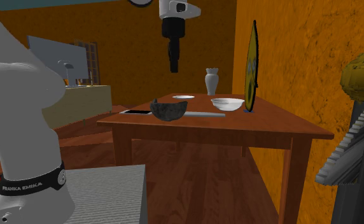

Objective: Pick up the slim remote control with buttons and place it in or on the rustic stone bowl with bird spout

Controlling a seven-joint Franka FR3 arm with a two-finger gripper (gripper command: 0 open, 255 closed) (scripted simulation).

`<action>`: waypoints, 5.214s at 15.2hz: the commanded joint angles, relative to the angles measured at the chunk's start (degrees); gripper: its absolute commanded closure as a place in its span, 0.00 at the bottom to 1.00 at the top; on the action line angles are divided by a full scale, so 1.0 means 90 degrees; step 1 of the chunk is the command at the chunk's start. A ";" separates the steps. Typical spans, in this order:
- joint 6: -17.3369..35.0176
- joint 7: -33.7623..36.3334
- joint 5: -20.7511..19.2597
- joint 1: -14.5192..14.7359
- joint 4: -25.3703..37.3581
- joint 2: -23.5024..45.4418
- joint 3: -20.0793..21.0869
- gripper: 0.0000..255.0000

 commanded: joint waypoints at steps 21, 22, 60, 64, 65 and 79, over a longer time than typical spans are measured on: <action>0.1468 0.4857 -0.2718 0.0583 0.3601 0.5724 0.1794 0.00; 0.1415 0.5024 -0.2872 0.0729 0.3892 0.6015 0.1731 0.00; 0.1087 0.5530 -0.3346 0.1341 0.5206 0.7149 0.1443 1.00; 0.0807 0.5485 -0.3279 0.1338 0.5392 0.7041 0.1483 1.00; 0.0736 0.5475 -0.3264 0.1338 0.5444 0.7018 0.1492 1.00; -0.0353 0.5353 -0.3127 0.1428 0.6389 0.6833 0.1576 1.00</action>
